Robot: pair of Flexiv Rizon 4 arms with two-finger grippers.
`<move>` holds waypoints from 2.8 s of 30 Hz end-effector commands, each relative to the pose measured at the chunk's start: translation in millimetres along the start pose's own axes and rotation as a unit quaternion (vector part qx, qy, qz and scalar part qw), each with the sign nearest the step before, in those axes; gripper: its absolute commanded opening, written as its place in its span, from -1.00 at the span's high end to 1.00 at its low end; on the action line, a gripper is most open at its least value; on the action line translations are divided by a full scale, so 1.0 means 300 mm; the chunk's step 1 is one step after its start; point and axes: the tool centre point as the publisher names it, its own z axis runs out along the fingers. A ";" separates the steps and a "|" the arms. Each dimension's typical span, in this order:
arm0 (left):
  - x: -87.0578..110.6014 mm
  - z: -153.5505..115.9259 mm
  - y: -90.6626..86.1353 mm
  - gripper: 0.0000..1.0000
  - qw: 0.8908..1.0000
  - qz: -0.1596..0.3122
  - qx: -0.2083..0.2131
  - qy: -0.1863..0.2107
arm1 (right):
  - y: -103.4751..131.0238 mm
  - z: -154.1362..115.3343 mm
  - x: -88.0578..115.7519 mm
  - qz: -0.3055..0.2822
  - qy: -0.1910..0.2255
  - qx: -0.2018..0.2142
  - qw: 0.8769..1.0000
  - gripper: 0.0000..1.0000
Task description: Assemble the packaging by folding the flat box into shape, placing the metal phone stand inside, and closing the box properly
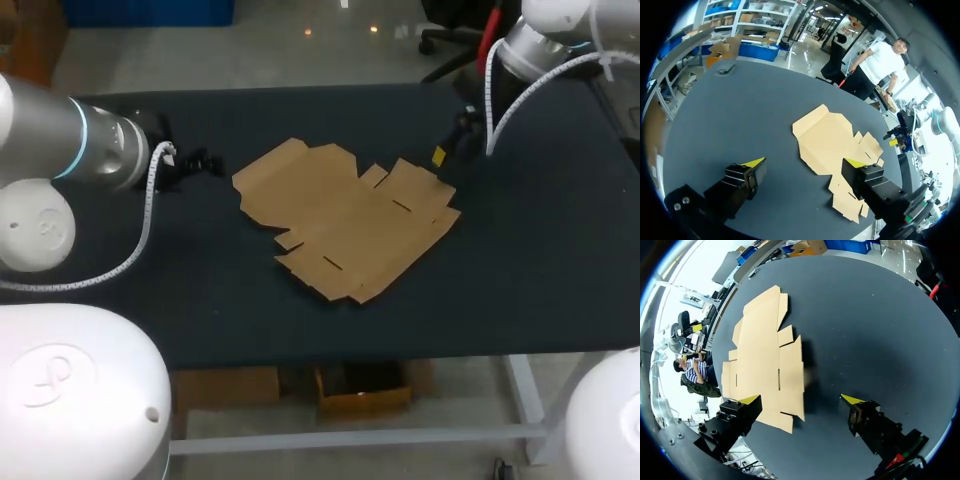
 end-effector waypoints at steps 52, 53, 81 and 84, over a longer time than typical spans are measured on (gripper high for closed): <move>-0.042 0.110 -0.074 -1.00 0.977 0.042 -0.204 0.042 | 0.142 0.215 0.021 -0.027 0.043 0.127 0.991 -1.00; -0.042 0.110 -0.074 -1.00 0.977 0.042 -0.204 0.042 | 0.143 0.217 0.021 -0.027 0.044 0.129 0.990 -0.87; -0.042 0.110 -0.074 -1.00 0.977 0.042 -0.204 0.042 | 0.103 0.244 0.055 0.009 0.048 0.093 0.994 1.00; -0.042 0.110 -0.074 -1.00 0.977 0.042 -0.204 0.042 | 0.087 0.232 0.066 0.021 0.044 0.068 0.997 1.00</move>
